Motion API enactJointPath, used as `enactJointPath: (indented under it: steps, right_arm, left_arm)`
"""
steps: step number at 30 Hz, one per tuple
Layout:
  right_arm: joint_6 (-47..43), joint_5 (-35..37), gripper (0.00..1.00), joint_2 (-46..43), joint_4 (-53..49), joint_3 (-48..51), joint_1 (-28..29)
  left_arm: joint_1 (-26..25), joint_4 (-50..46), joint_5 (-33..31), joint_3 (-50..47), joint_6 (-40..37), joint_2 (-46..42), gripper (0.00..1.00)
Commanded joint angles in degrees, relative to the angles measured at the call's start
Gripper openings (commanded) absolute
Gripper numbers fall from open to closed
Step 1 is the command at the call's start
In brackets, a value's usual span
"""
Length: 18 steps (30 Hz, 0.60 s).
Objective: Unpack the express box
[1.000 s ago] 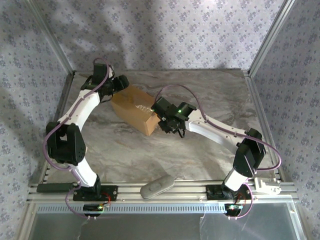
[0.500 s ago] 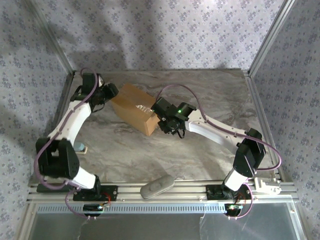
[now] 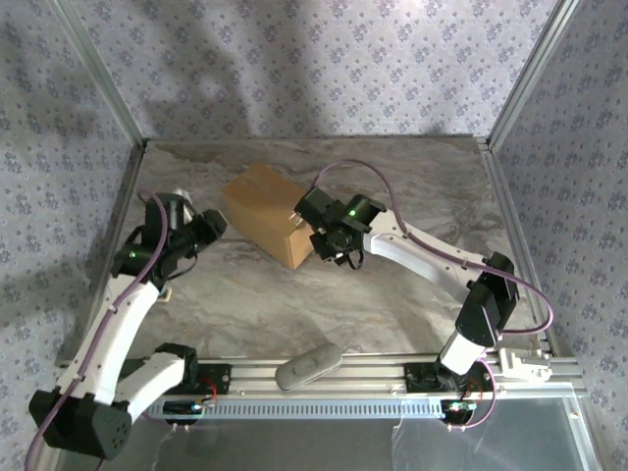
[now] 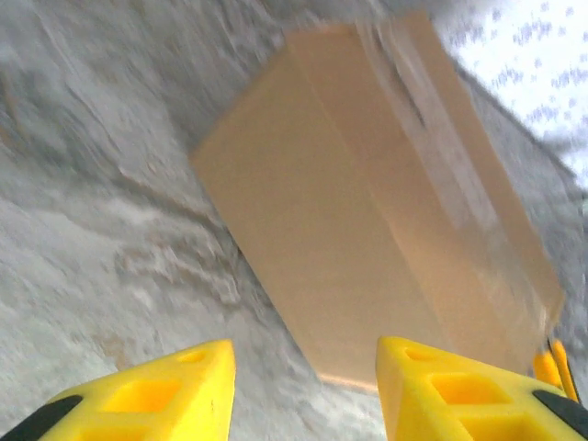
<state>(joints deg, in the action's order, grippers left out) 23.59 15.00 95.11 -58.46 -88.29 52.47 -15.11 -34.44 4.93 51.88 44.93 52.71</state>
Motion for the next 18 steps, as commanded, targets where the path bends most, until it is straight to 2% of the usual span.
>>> enactJointPath:
  steps: [1, 5, 9, 18]
  right_arm:
    - [2.13, 2.35, 0.0, -2.56, 3.6, 5.14, 1.05]
    - [4.22, 3.21, 0.0, -2.16, 5.76, 8.4, 2.49]
    - [4.44, 9.03, 0.0, -2.38, 3.49, 8.45, 6.71]
    - [8.52, 10.35, 0.0, -4.14, 2.89, 10.46, 10.99]
  left_arm:
    - [-4.36, 2.65, -1.8, -6.77, 3.97, -2.18, 0.45]
    - [-9.88, 12.77, -3.71, -14.27, 9.77, -3.09, 0.41]
    - [-17.12, 11.83, -11.25, -13.18, 9.24, -3.0, 0.41]
    - [-21.78, 13.05, -12.62, -11.66, 10.33, 1.52, 0.4]
